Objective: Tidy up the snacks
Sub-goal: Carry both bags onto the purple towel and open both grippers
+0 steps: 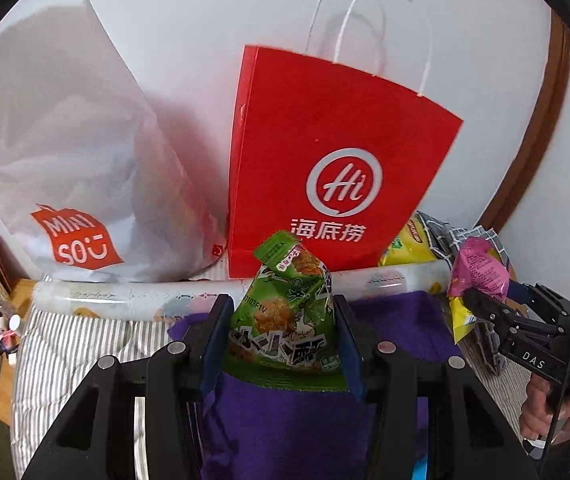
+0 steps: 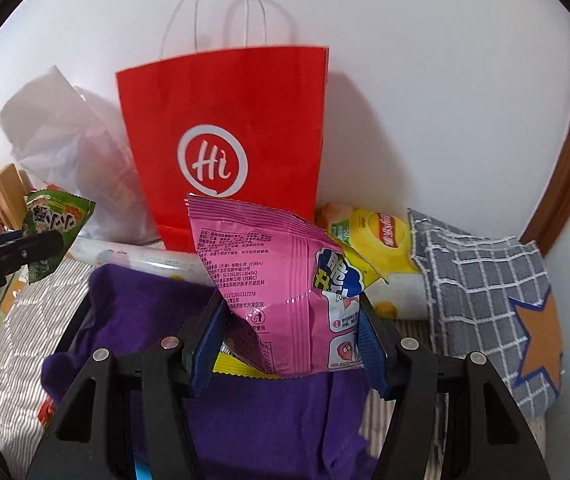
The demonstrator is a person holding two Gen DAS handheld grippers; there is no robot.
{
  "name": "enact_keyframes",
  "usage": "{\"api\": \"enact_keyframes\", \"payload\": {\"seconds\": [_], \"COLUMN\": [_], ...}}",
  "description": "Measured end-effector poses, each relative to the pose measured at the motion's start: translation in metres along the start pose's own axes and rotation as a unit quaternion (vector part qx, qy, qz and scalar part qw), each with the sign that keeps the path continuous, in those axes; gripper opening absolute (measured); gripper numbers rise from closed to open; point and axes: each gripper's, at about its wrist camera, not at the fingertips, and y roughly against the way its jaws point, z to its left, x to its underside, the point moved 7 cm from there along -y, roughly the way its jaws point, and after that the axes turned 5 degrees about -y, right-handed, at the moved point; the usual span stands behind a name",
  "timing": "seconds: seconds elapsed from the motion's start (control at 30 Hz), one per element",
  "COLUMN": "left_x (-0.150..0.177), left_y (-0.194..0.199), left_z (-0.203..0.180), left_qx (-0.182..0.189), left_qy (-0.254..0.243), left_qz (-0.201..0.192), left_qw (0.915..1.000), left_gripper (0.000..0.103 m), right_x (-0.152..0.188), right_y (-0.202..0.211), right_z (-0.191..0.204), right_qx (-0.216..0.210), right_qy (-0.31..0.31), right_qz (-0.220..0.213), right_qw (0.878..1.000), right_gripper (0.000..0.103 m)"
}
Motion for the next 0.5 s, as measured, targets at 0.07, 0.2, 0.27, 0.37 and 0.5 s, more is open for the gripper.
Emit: {"api": "enact_keyframes", "payload": {"seconds": [0.07, 0.2, 0.27, 0.37, 0.5], "left_x": [0.004, 0.015, 0.018, 0.025, 0.033], "left_y": [-0.011, -0.037, -0.041, -0.049, -0.06], "left_z": [0.005, 0.018, 0.021, 0.02, 0.015], "left_qx": [0.0, -0.002, -0.005, -0.002, -0.003], "left_qy": [0.003, 0.011, 0.011, 0.011, 0.006], "left_qz": [0.008, 0.039, 0.042, 0.054, 0.071], "left_qw": [1.0, 0.9992, 0.999, 0.9985, 0.9975], "left_gripper": [0.047, 0.047, 0.047, 0.047, 0.047], "right_x": [0.002, 0.008, 0.012, 0.021, 0.028], "right_y": [-0.015, -0.043, -0.054, -0.064, -0.073], "right_z": [-0.001, 0.0, -0.002, -0.003, -0.006], "right_qx": [-0.006, -0.001, 0.003, -0.008, -0.002], "right_qy": [0.001, 0.024, 0.038, 0.045, 0.054], "right_qz": [0.012, 0.037, 0.053, 0.074, 0.093], "right_qw": [1.0, 0.999, 0.998, 0.996, 0.994], "right_gripper": [0.06, 0.06, 0.06, 0.06, 0.06]}}
